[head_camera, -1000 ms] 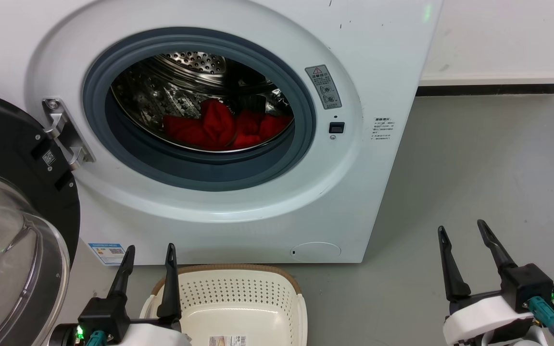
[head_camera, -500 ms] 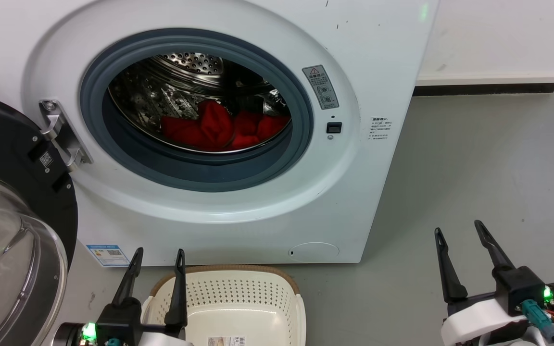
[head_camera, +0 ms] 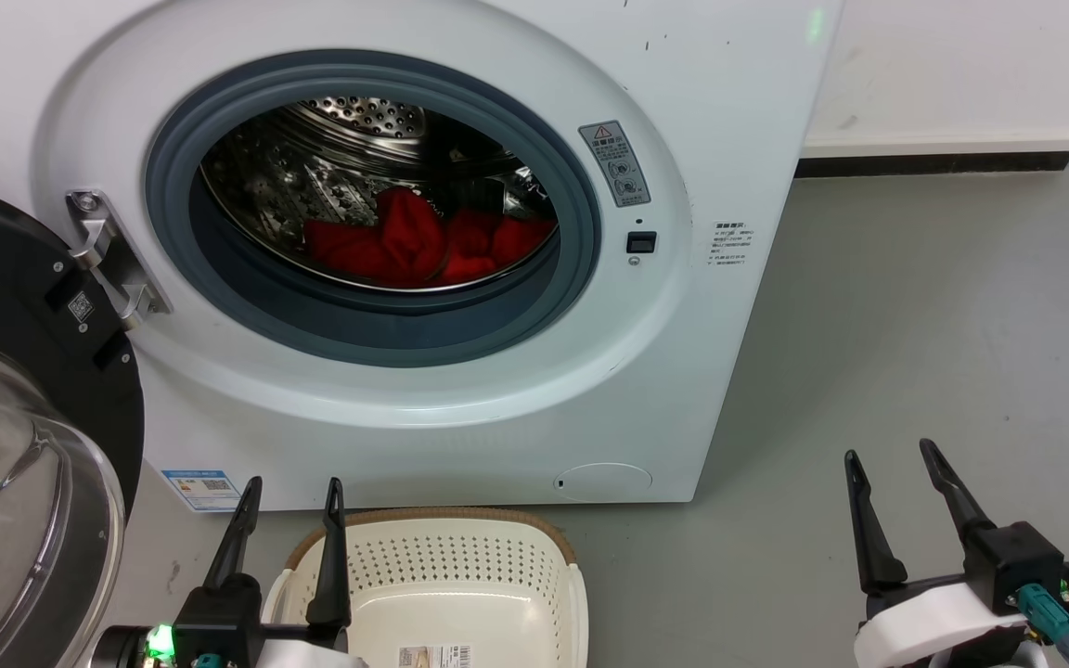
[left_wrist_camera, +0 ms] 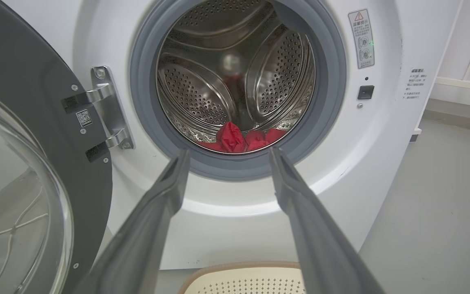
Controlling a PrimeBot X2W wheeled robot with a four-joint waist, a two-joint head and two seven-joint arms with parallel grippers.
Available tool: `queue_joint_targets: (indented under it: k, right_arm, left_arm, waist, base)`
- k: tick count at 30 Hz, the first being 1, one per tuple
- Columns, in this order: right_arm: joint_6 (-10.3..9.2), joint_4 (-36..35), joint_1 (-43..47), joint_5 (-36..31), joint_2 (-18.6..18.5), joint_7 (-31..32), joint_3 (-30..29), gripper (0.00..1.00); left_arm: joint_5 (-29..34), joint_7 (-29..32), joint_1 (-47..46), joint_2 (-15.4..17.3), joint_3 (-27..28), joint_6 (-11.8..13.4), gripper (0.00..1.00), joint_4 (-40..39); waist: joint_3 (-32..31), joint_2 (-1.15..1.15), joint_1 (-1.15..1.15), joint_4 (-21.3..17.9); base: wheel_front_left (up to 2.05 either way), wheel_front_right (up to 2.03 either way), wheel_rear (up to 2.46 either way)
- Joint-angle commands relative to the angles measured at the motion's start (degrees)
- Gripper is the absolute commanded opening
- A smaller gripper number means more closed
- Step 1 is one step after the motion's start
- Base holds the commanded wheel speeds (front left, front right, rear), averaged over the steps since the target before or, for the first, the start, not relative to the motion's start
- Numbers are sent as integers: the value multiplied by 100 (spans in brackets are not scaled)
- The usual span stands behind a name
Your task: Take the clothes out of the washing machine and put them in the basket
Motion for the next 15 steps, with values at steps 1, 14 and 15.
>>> queue_joint_targets:
  k: [1,14,15]
  right_arm:
    - [-4,60,54,72,-11,-12,14,100]
    - [-4,312,-42,157,-9,-12,28,100]
    - [-4,312,-44,154,-9,-12,31,100]
  left_arm:
    - [11,-16,21,-15,21,-19,100,13]
    - [99,-16,-8,-54,21,-75,100,143]
    - [86,-16,-8,-57,21,-88,100,159]
  waist:
    - [2,0,0,-1]
    - [15,0,0,-19]
    - [15,0,0,-20]
  base:
    - [0,0,0]
    - [0,0,0]
    - [0,0,0]
